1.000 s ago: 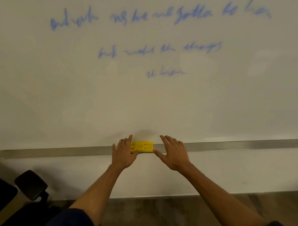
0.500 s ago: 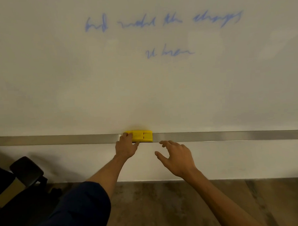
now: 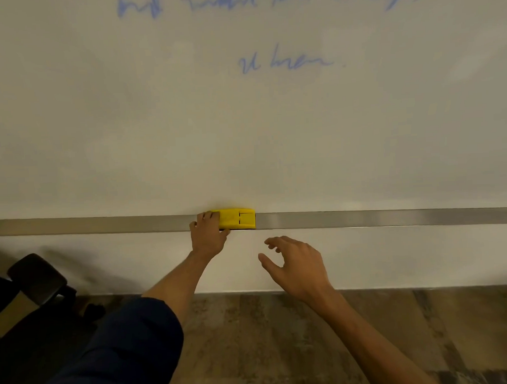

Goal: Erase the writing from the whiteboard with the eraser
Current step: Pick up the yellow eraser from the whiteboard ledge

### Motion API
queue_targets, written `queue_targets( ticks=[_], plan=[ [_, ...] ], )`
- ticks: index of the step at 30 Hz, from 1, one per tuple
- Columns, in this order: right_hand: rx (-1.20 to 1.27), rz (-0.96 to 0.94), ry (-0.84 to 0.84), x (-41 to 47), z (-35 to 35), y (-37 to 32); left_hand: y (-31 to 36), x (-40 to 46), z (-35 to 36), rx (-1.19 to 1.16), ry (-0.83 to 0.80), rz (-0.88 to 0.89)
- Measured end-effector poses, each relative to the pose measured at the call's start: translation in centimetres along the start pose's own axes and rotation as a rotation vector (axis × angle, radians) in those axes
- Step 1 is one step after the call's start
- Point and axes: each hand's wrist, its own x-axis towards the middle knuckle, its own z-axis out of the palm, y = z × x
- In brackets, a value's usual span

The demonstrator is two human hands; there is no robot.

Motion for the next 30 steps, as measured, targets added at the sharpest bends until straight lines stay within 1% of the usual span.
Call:
queue_targets(
  ticks=[6, 11, 15, 18, 21, 24, 28, 30],
  plan=[
    [-0.009, -0.008, -0.01, 0.6, -0.2, -0.3, -0.5, -0.6, -0.5, -0.005, 0.082, 0.072],
    [-0.038, -0.046, 0.035, 1.6, -0.7, -0.7, 0.0, -1.9, -1.6, -0.095, 0.151, 0.158],
    [-0.083, -0.072, 0.065, 2.5, -0.8, -1.1, 1.6, -2.9, -4.2, -0.177, 0.216, 0.227],
    [-0.123, -0.1, 0.078, 3.4, -1.0, -1.5, 3.0, -3.9, -6.9, -0.197, 0.249, 0.342],
    [-0.19, -0.159, 0.151, 4.4, -2.0, -1.9, 4.3, -4.9, -9.6, -0.188, 0.285, 0.459],
    [-0.217, -0.198, 0.209, 5.2, -3.4, -2.7, 4.9, -5.8, -12.2, -0.164, 0.332, 0.507],
    [-0.173, -0.227, 0.262, 5.8, -5.4, -4.0, 4.7, -6.7, -15.3, -0.015, 0.393, 0.576],
    [-0.163, -0.254, 0.283, 5.9, -6.3, -4.9, 4.7, -7.1, -16.7, 0.036, 0.449, 0.607]
  ],
)
